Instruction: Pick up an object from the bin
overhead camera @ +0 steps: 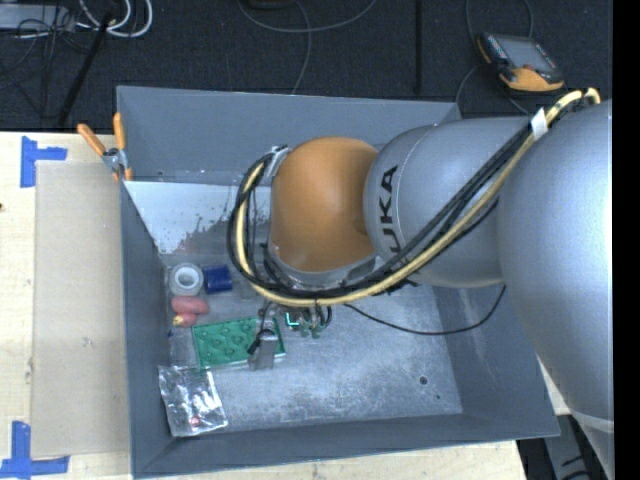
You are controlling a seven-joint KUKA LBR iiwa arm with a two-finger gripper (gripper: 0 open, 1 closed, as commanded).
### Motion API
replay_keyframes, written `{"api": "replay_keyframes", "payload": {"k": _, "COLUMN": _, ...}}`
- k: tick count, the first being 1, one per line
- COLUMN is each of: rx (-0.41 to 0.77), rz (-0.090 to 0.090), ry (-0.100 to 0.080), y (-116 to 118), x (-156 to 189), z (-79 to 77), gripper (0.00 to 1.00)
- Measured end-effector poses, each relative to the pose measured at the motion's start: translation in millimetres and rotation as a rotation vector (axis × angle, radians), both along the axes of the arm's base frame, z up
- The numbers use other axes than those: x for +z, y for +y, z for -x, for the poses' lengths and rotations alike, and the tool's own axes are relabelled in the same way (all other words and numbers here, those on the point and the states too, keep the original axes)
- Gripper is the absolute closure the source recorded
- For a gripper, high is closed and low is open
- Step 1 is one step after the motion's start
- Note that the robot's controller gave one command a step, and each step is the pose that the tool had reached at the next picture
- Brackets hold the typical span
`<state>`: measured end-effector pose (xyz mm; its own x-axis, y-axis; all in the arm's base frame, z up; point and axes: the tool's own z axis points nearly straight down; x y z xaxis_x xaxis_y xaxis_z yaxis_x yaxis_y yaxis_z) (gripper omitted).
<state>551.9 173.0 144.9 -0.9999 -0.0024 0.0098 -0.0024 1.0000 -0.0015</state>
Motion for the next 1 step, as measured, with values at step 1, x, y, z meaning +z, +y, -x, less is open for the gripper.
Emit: {"api": "replay_keyframes", "payload": {"k": 1, "rx": 0.250, "rz": -0.003, "ry": -0.006, "y": -7.7, "x": -76.8, "z": -42.7, "gripper": 0.00}}
